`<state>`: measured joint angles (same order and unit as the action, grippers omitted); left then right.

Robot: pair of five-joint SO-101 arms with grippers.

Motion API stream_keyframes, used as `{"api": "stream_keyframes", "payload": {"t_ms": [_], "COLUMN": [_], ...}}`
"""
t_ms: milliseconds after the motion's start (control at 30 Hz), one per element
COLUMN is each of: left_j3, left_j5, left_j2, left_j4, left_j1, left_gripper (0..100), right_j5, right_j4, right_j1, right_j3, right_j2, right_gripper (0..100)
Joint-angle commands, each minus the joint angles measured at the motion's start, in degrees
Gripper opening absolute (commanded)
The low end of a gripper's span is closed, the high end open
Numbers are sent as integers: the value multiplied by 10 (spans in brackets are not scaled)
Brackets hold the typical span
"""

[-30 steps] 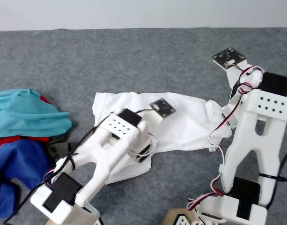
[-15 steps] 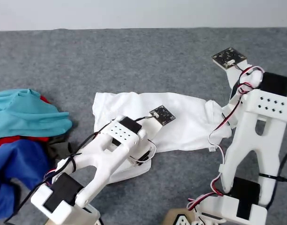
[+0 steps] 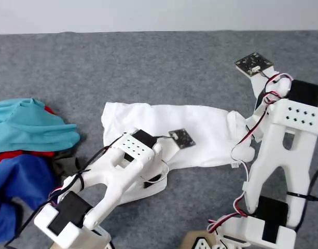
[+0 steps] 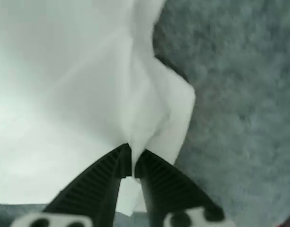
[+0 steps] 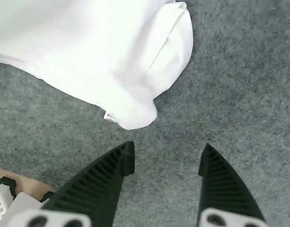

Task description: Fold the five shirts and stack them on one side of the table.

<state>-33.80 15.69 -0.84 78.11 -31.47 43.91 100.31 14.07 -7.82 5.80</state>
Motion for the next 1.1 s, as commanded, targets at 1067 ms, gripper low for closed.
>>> {"api": "stream_keyframes", "payload": {"t_ms": [1067], "left_j3": [206], "left_j5": [-51], "left_j2": [10], "left_j4": [162], "left_j1": [18], "left_gripper": [128], "right_j5": [-4], "right_j4": [22], "right_j1": [-6], "right_j3": [-1], "right_j2": [28], "right_gripper": [231]}}
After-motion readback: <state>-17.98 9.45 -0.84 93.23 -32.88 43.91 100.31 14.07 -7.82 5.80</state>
